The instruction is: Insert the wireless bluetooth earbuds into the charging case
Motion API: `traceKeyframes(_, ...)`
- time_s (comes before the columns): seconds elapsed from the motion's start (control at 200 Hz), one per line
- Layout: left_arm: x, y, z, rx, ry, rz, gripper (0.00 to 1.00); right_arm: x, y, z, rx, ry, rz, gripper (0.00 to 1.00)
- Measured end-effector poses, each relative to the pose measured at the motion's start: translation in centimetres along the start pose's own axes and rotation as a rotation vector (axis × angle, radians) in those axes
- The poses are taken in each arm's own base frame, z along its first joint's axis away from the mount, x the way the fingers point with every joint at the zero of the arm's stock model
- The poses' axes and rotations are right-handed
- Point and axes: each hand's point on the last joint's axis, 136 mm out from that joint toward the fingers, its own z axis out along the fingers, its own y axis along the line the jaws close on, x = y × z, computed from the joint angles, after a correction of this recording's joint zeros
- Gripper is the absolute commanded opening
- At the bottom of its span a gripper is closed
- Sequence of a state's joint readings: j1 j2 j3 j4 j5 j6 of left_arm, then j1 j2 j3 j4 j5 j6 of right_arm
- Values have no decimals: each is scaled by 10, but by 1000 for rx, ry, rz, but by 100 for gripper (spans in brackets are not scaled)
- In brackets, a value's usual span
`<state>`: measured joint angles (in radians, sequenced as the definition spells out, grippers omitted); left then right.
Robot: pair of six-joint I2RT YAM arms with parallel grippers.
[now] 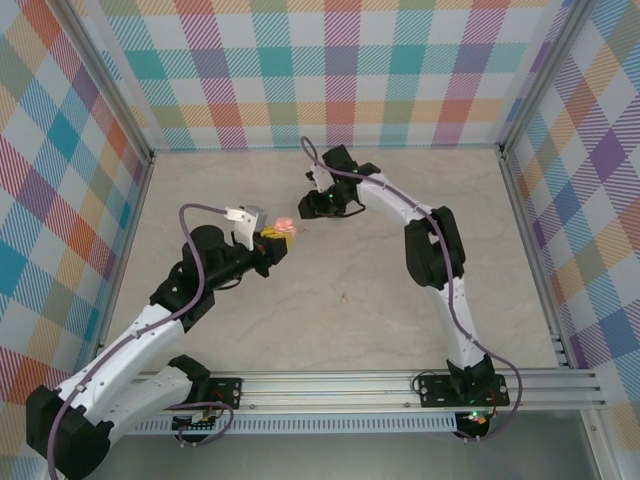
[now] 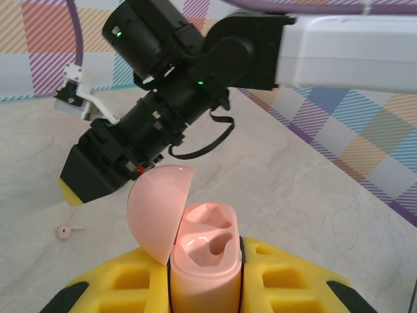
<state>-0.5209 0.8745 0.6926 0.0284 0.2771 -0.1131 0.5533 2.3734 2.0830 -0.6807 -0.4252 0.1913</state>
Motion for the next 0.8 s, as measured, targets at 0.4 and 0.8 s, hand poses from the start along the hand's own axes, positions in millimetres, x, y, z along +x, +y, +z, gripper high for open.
traceKeyframes(0.4,7,1,-7,-17,27,-8,14,13,-12,53,50,123,-72,56)
traceKeyframes(0.8,10,2,-7,-21,40,-12,14,19,-17,62,258,147,-221,45)
